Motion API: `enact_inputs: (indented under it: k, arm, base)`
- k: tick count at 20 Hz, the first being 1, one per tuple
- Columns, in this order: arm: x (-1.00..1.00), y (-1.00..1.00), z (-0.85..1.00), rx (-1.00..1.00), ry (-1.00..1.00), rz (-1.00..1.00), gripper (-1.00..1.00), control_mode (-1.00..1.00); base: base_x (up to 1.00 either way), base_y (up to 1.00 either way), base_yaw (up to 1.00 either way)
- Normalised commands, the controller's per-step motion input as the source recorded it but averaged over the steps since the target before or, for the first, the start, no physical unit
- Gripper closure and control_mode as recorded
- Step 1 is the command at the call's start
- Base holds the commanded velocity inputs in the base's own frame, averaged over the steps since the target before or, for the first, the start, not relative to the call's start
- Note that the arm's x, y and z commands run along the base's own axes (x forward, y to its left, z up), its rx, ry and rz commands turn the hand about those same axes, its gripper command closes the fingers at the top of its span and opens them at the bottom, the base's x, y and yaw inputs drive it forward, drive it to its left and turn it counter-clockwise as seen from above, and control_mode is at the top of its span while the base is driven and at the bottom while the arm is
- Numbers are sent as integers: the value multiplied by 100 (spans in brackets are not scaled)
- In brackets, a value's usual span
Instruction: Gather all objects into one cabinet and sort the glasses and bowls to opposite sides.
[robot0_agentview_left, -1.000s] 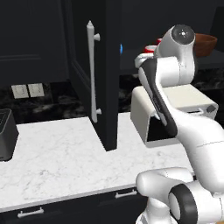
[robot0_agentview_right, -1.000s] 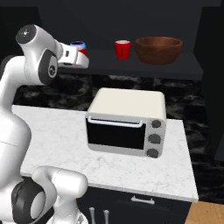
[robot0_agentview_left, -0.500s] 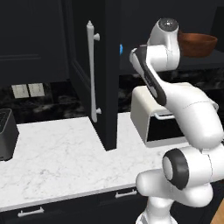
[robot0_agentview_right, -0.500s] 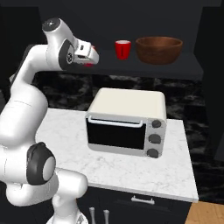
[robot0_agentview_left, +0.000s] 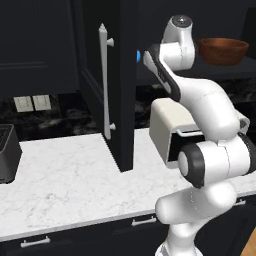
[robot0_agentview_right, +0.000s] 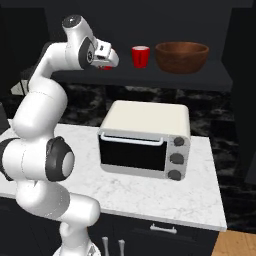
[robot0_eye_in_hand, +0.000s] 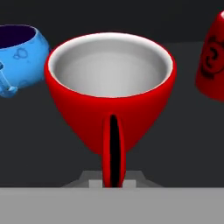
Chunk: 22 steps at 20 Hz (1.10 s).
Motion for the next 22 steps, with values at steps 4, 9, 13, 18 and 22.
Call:
enact_inputs:
  k: [4, 9, 13, 18, 22]
  arm:
    - [55, 0, -24, 0, 0, 0, -100, -100]
    - [32, 0, -27, 0, 0, 0, -100, -100]
    - [9, 0, -20, 1, 0, 0, -100, -100]
    - [-45, -1, -5, 0, -14, 0, -100, -100]
    - [-100, 0, -21, 0, -26, 0, -100, -100]
  base:
    - [0, 0, 0]
    - [0, 0, 0]
    - [0, 0, 0]
    - [0, 0, 0]
    - [0, 0, 0]
